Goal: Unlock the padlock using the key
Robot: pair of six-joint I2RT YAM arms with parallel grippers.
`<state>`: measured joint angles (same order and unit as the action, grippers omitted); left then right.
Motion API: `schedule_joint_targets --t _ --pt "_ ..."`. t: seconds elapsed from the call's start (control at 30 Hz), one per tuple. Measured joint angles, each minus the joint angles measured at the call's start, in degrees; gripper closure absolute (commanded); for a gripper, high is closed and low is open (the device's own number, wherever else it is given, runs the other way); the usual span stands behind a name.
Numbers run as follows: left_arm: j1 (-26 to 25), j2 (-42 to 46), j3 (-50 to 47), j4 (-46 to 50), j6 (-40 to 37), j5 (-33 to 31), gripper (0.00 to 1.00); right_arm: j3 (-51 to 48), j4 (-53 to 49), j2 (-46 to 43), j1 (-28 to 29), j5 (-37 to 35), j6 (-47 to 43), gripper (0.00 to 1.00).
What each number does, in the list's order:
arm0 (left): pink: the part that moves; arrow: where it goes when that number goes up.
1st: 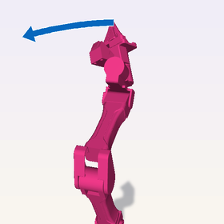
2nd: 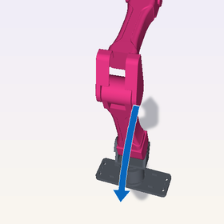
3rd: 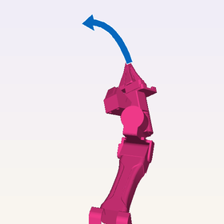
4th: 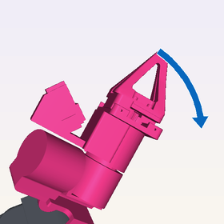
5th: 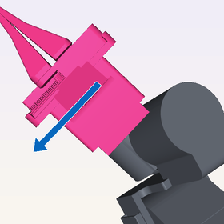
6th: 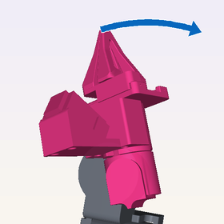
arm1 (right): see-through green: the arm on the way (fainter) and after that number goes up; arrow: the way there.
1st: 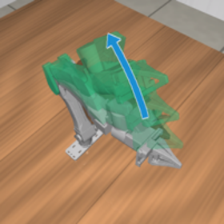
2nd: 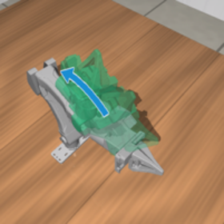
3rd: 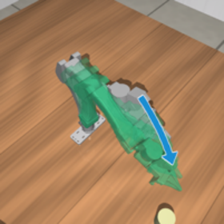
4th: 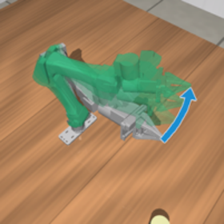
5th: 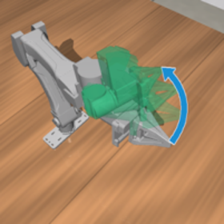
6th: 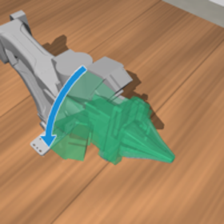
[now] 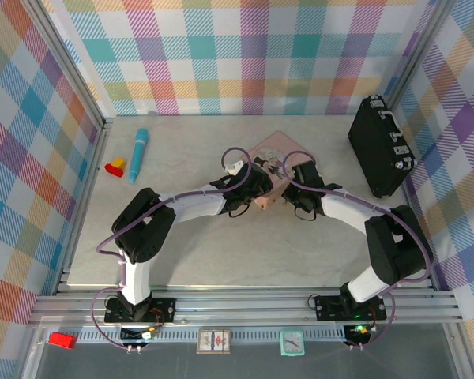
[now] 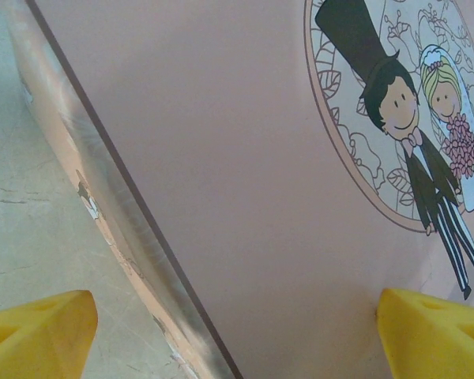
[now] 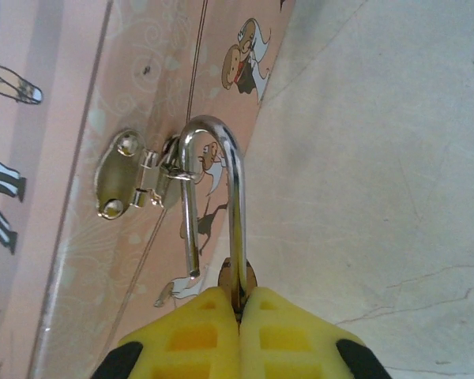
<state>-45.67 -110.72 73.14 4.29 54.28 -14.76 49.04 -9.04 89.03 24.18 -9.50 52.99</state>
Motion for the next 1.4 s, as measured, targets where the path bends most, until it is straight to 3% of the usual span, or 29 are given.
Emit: schedule_joint_targets --t 0.53,0.93,1.23,1.4 --pt "0.0 0.0 -0.3 -0.7 0.4 -0.3 0.10 1.3 -0.4 0.2 -2.5 2.4 0.6 1.00" --pt "0.0 -0.1 -0.2 -0.8 0.4 -0.3 0.10 1.4 5.0 1.2 -4.0 -0.1 9.0 1.00" --pt "0.0 -0.1 -0.3 -0.9 0.4 -0.3 0.10 1.8 3.3 0.8 -7.4 -2.1 5.2 1.00" --pt "0.1 0.0 -0.2 -0.9 -0.7 0.4 0.06 0.9 1.0 -3.7 -8.8 -0.8 -0.2 1.00"
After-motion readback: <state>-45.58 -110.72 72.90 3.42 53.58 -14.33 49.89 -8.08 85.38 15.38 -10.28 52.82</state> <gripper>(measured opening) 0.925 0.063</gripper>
